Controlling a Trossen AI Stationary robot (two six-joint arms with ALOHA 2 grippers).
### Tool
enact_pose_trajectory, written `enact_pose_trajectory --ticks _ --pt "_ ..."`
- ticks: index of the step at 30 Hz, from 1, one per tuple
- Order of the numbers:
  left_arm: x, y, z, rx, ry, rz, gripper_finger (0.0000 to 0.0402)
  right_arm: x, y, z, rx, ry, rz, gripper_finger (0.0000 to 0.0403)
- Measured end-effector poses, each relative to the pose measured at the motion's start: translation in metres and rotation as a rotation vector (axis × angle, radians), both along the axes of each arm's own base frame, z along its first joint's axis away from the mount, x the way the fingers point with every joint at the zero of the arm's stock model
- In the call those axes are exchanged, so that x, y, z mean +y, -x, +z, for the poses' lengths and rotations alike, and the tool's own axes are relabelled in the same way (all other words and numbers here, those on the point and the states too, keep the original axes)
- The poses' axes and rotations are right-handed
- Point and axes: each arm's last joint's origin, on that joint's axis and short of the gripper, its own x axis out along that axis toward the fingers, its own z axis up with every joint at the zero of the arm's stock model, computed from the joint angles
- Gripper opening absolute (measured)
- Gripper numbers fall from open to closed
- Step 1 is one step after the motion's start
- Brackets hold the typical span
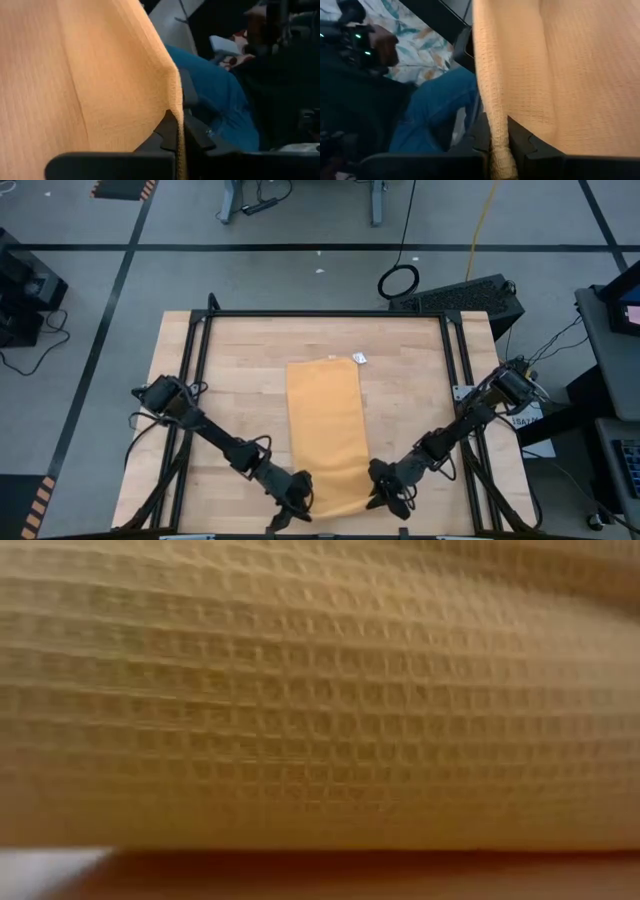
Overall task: Roll towel
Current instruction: Roll the yellow towel
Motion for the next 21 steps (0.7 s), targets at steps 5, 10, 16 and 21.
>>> enact_pose_trajectory --ticks 5,10,16,21 --pt "0.001 0.007 -0.011 0.112 -0.079 0.045 0.0008 0.001 0.001 -0.001 0.031 -0.018 -0.022 0.0017" --pt "0.011 0.005 -0.022 0.183 -0.142 0.101 0.0008 -0.006 0.0 -0.007 0.113 -0.002 -0.069 0.0017" --pt "0.022 -0.001 -0.033 0.229 -0.152 0.126 0.0008 -0.014 -0.003 -0.011 0.163 0.018 -0.094 0.0018" --pt "0.025 -0.001 -0.035 0.256 -0.153 0.142 0.0008 -0.017 -0.003 -0.014 0.174 0.062 -0.132 0.0033"
